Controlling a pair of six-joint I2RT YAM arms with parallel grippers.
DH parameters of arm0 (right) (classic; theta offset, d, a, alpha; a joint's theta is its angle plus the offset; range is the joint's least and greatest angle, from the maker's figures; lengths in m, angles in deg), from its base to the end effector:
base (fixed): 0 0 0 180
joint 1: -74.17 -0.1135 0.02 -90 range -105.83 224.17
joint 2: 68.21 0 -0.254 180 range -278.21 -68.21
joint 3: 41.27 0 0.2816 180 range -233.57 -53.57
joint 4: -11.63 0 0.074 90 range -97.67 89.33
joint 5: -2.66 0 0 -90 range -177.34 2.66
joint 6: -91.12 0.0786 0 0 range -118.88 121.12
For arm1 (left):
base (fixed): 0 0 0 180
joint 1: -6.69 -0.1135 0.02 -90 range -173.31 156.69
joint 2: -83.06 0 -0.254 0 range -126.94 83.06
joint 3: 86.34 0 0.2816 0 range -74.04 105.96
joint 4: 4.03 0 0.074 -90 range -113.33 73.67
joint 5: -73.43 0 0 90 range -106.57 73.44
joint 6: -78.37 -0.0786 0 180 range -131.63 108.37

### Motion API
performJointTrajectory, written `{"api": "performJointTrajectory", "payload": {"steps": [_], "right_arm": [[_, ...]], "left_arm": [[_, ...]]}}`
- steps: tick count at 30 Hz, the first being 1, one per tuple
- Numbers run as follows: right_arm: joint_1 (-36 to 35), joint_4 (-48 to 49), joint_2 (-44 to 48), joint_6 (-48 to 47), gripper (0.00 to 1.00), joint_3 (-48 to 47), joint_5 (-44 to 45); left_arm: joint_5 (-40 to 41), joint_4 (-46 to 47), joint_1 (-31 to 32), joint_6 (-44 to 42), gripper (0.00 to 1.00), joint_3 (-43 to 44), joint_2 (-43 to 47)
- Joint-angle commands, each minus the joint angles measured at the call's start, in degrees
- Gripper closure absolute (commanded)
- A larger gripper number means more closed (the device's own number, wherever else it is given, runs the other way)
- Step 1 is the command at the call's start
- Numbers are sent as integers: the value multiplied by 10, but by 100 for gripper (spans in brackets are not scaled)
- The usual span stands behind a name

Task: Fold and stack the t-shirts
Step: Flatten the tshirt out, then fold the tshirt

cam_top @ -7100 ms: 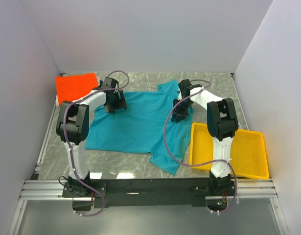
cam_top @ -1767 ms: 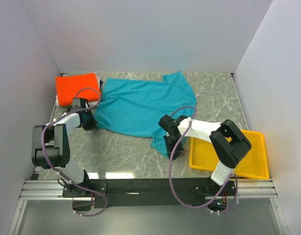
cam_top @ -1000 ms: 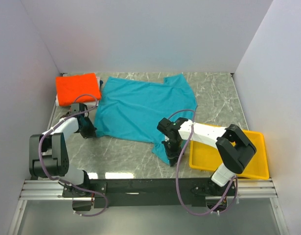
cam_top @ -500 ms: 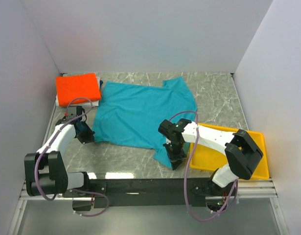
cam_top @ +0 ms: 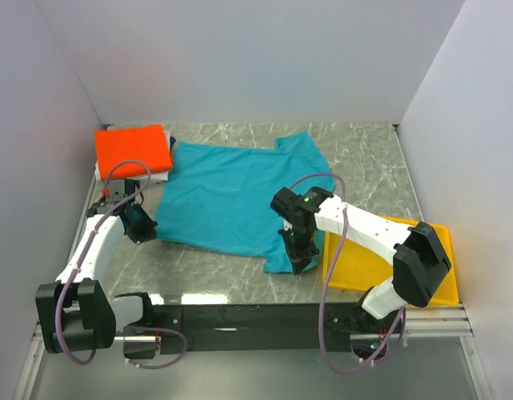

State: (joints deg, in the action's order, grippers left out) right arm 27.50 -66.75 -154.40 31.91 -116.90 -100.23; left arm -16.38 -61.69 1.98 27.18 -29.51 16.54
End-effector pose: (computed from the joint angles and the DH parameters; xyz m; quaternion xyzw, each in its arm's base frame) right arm 0.1813 0.2177 0.1647 0.1383 -0.9840 -0.0933 0.0631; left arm 0.2543 0.0212 0.1582 -0.3638 0.9105 -0.0560 0.1882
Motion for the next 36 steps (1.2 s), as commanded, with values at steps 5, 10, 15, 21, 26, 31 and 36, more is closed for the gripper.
{"api": "performJointTrajectory", "payload": {"steps": [5, 10, 15, 21, 26, 31, 36], "right_arm": [[79, -37, -32, -47, 100, -101, 50], [148, -41, -71, -82, 100, -166, 68], [196, -54, -118, -110, 100, -242, 86], [236, -63, -185, -141, 100, -332, 105], [259, -71, -237, -157, 100, -400, 124], [281, -85, -287, -167, 100, -472, 145], [299, -82, -307, -165, 100, -506, 149]], "left_arm": [[-23, 26, -2, -4, 100, 89, -40], [-56, 52, 2, -7, 100, 132, -98], [-76, 74, 24, -13, 100, 167, -167], [-62, 77, 38, -17, 100, 246, -238], [-45, 66, 38, -37, 100, 314, -306], [-41, 66, 38, -41, 100, 360, -346], [-37, 77, 38, -40, 100, 378, -367]]}}
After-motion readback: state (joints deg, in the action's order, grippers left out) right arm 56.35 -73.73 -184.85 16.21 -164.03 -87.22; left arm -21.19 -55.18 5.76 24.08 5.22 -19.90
